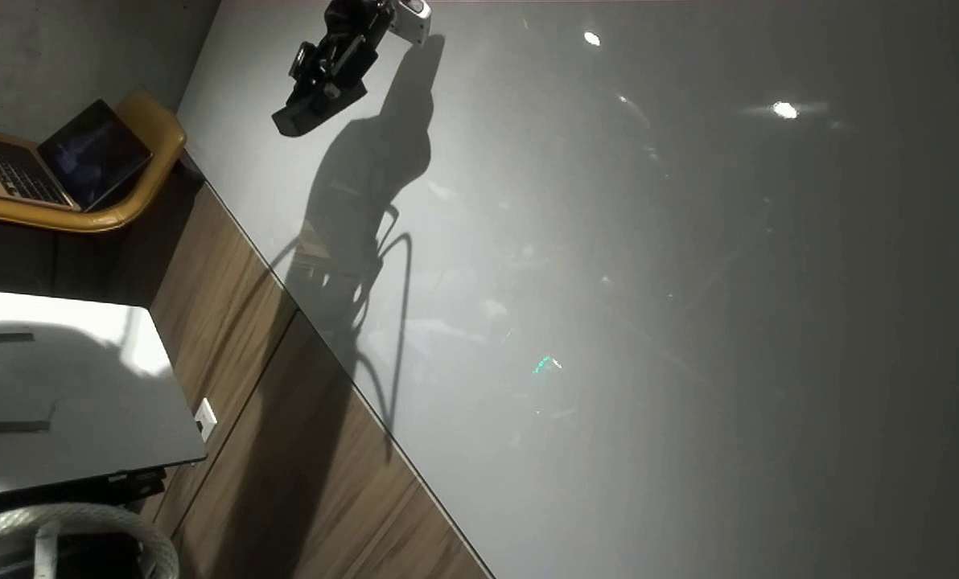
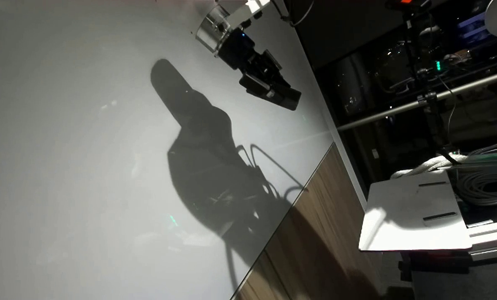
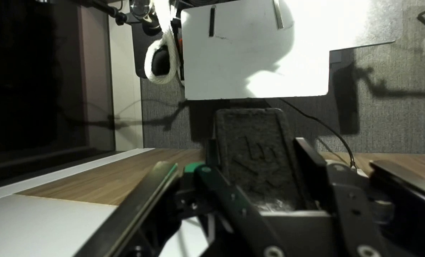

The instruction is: Erase the drawings on the whiteboard

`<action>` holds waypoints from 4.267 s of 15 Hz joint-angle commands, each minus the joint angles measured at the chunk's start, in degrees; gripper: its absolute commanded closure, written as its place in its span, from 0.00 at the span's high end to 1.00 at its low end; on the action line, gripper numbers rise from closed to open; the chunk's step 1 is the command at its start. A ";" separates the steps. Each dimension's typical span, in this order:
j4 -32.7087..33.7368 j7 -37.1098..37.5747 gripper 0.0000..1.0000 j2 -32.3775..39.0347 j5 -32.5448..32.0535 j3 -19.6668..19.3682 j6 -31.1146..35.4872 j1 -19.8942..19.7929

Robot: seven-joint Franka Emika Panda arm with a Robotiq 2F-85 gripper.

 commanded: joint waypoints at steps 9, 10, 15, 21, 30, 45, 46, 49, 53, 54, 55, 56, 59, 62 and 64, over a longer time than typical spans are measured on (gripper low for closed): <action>-42.96 -8.30 0.29 -21.58 9.84 0.99 22.56 -15.29; -46.73 -10.00 0.29 -22.89 9.48 0.52 24.72 -16.37; -66.08 -20.25 0.29 -28.01 3.97 -2.68 39.92 -21.92; -63.63 -27.14 0.29 -33.42 -3.09 -2.15 44.92 -23.55; -61.52 -29.59 0.29 -29.32 0.07 -2.17 53.37 -20.03; -60.82 -29.13 0.29 -8.13 12.44 0.81 61.89 -15.68; -60.44 -29.01 0.29 -7.14 12.15 0.76 62.07 -15.97; -59.03 -28.96 0.29 -4.77 12.04 0.66 61.89 -16.61; -57.38 -28.64 0.29 -2.05 11.95 1.12 62.18 -16.75; -56.91 -28.69 0.29 -1.51 12.01 1.13 62.09 -16.77; -56.45 -28.75 0.29 -1.00 12.05 1.14 61.95 -16.81; -55.99 -28.75 0.29 -0.48 12.12 1.15 61.76 -16.84; -54.11 -27.64 0.29 1.50 12.10 1.14 59.81 -16.93; -52.77 -26.06 0.29 3.37 12.03 1.21 59.07 -16.87; -51.79 -24.66 0.29 3.84 11.89 1.29 57.91 -16.74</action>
